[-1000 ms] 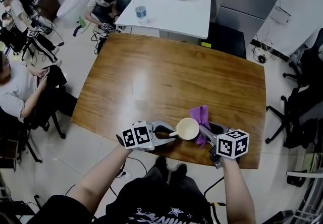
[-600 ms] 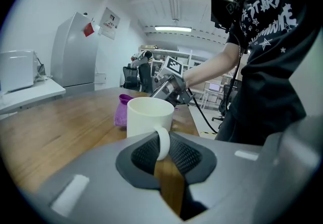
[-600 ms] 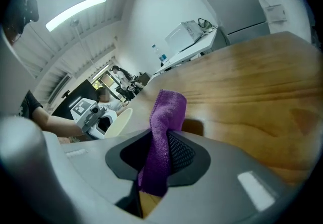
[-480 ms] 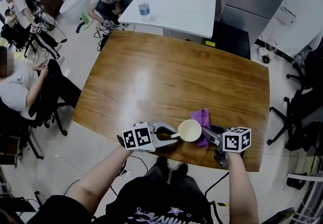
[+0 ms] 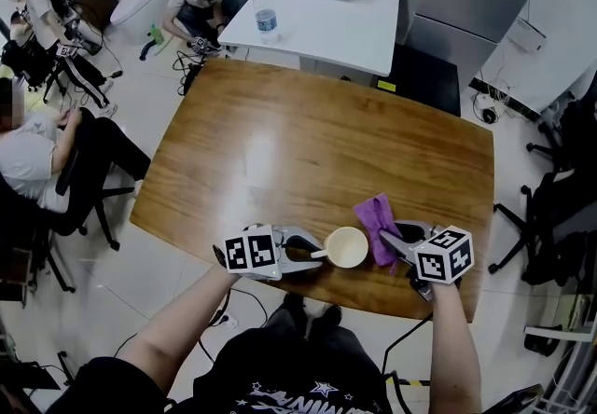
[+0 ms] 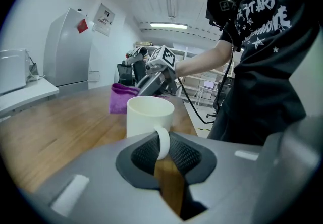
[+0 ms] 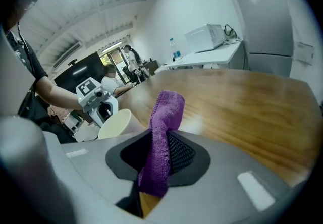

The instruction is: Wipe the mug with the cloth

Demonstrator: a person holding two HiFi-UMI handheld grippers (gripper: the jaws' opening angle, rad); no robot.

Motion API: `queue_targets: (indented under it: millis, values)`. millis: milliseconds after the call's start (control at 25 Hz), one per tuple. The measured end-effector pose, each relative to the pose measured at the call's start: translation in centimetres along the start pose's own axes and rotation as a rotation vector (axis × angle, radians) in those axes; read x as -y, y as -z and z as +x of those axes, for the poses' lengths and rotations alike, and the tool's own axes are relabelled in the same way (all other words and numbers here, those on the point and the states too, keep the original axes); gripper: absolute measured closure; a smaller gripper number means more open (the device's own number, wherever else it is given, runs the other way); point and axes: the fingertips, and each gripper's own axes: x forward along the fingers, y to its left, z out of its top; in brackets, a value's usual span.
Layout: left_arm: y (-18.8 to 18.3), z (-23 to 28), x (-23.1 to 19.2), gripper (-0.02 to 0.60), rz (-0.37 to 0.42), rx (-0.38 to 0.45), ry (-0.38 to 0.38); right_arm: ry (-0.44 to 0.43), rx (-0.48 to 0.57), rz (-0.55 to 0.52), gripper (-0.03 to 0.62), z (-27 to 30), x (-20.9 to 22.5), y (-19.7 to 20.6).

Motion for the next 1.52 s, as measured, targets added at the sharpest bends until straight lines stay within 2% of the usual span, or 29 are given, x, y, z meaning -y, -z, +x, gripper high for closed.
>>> queue_targets:
  millis: [240,320,440,520,600,720,800,1120,1280,1520]
  values:
    - [-0.4,0.6,0.7,0.541,0.034,-0.023,0.057,-0.015,0.266,0.036,0.508,-1.9,-0.5,-6.2]
    - [-0.4,0.9,0.7,0.541,0.038,-0.024,0.061,-0.017,0.316,0.028,0.508,-1.8,-0.7,-7.3]
    - [-0.6,1.1,0.7,0.541,0.043,-0.023,0.065,-0.03,0.329,-0.02,0.508,-0.9,-1.1,-7.9]
    - [-0.6,1.2,0.8,0.541,0.047,-0.024,0.071,-0.039,0.29,-0.106,0.508,0.1,-1.7,-7.9]
    - [-0.6,1.2,0.8,0.541,0.049,-0.025,0.077,-0.063,0.214,-0.244,0.508,1.0,-2.7,-7.5]
    - [-0.7,1.2,0.7,0.541,0.05,-0.025,0.084,-0.138,0.109,-0.436,0.508,1.7,-4.5,-7.1]
    - [-0.6,1.2,0.7,0.54,0.053,-0.027,0.086,-0.181,0.065,-0.513,0.508,1.8,-5.3,-7.0]
    - [-0.5,1.2,0.7,0.54,0.068,-0.037,0.1,-0.288,-0.083,-0.68,0.508,1.8,-6.8,-5.9]
    - [-0.5,1.2,0.7,0.541,0.076,-0.045,0.106,-0.344,-0.151,-0.727,0.508,1.7,-7.2,-5.4]
    - [-0.6,1.3,0.7,0.541,0.075,-0.047,0.107,-0.369,-0.247,-0.773,0.508,2.4,-6.9,-4.3]
